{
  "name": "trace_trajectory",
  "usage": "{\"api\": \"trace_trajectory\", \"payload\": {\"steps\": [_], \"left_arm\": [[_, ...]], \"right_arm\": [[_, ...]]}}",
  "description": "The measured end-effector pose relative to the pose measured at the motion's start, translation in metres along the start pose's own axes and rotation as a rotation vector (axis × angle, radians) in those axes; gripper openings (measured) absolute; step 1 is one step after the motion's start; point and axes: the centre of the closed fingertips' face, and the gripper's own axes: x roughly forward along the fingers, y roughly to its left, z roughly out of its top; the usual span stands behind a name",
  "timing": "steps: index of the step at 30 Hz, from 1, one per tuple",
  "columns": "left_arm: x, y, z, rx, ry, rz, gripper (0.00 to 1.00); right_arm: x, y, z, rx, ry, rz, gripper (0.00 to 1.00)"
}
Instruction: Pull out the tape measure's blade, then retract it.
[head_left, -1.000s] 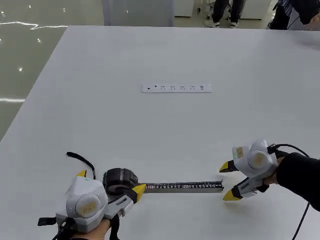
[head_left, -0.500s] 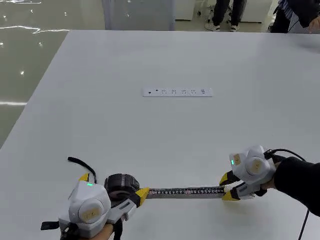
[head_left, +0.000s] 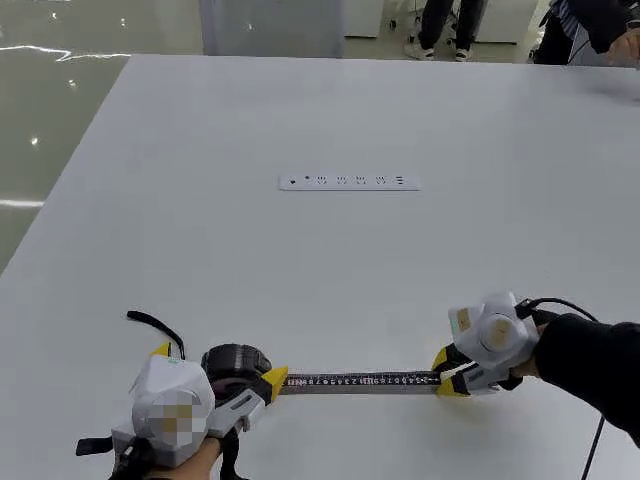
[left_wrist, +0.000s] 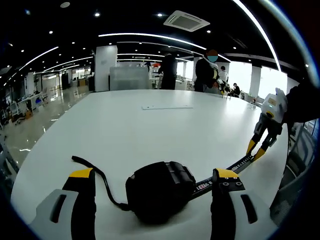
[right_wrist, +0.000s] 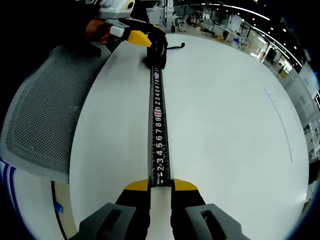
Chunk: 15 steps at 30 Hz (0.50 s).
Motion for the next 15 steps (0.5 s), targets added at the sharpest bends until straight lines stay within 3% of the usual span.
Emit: {"api": "trace_trajectory", "payload": {"steps": [4,9,15], "left_arm": [[0.003,0.001,-0.005,-0.003,0.017,0.006,0.88],[0.008,0.006,-0.017,-0.057,0.071,0.038,0.8],[0.014,0.0,-0.024,-0.069,0.1,0.039,0.73]], "right_arm": [[0.001,-0.001,0.0,0.012,0.015,0.003,0.11],[0.002,-0.003,0.001,0.086,0.039,0.001,0.11],[0.002,-0.002,0.001,0.06,0.07,-0.005,0.11]]}}
